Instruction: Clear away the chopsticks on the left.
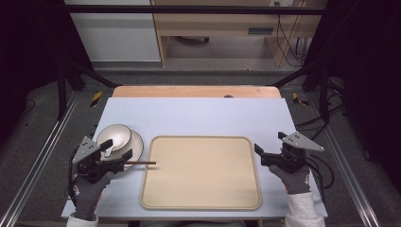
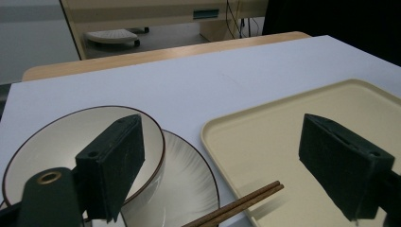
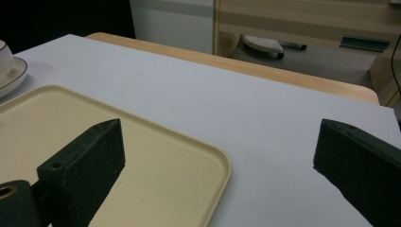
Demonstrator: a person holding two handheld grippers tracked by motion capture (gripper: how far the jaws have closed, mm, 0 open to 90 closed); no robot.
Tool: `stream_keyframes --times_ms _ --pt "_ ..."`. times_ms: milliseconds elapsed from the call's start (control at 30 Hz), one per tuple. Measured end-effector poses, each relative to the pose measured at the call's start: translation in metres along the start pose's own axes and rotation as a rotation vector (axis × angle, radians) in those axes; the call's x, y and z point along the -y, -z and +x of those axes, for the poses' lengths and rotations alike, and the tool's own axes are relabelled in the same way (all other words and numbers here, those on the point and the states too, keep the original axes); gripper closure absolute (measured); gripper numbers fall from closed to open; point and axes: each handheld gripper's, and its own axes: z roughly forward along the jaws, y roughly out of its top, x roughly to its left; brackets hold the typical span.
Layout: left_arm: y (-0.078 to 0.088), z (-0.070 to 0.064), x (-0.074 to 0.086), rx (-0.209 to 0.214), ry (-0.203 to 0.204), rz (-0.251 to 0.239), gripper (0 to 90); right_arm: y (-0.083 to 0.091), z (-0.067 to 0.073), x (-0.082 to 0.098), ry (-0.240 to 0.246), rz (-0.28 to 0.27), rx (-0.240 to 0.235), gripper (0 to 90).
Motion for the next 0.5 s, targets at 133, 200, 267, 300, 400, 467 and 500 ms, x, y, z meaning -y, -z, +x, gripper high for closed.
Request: stream_keyframes --times_ms 133,200,267,300,400,467,500 --pt "0.003 0.003 0.0 0.0 -0.005 0.004 14.1 0.001 -0.002 0.001 -0.001 0.0 0.005 3.0" --pt "0.006 0.005 0.001 0.003 -0.011 0.009 14.1 0.003 -0.003 0.0 -0.012 -0.003 0.009 3.3" --pt "0.008 0.005 0.002 0.002 -0.016 0.012 14.0 0.004 -0.003 0.0 -0.014 -0.001 0.009 3.3" --pt "0.009 0.006 0.003 0.006 -0.017 0.014 13.9 0.004 -0.003 0.0 -0.011 -0.002 0.01 3.5" --pt "0.017 0.009 0.007 0.004 -0.019 0.014 12.8 0.005 0.0 -0.001 -0.004 0.002 0.007 3.7" --pt "0.021 0.011 0.009 0.008 -0.021 0.017 12.4 0.005 0.002 -0.003 0.005 0.005 0.004 3.7" --pt "0.023 0.012 0.01 0.014 -0.022 0.018 12.4 0.005 0.003 -0.003 0.005 0.004 0.003 3.7"
